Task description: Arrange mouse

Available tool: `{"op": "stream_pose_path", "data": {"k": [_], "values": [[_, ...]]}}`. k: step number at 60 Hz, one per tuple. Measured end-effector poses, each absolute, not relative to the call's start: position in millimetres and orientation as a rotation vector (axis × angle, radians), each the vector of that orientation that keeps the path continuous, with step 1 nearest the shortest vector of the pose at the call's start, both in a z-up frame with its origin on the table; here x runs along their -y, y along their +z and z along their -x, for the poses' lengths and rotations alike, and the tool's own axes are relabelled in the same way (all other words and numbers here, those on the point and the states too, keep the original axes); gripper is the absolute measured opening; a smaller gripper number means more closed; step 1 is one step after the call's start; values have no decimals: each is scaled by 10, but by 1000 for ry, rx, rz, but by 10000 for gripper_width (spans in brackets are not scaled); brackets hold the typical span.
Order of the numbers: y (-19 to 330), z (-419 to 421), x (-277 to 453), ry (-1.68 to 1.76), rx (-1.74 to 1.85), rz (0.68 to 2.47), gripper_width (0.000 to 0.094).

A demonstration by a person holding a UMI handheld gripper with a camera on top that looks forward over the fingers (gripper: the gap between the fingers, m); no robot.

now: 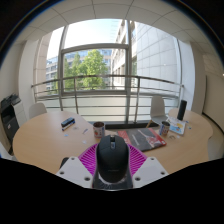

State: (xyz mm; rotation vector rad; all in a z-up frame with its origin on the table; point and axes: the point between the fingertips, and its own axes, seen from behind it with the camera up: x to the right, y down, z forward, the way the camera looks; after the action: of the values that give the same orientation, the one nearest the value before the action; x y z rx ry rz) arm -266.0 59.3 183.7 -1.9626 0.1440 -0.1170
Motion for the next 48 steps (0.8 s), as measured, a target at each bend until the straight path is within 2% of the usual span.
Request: {"op": "stream_pose_path", "data": {"k": [5,6,11,13,22,25,29,32,36,48], "values": [[1109,3055,-627,-59,-124,2094,381],[851,3175,-640,-57,-121,2111,382],[412,3321,-655,-57,-111,2186,391],[250,3383,-635,-66,-112,2207,423],[-105,3497,-570,-48,-112,2290,528],[-79,3479,-530,-72,-121,2295,604],[75,3481,-465,-92,-117,2283,850],[267,3472,-414,-99,-115,2267,819],[543,3482,-279,-122,-115,2243,849],[1375,3571,288,-147,-119,2207,842]]}}
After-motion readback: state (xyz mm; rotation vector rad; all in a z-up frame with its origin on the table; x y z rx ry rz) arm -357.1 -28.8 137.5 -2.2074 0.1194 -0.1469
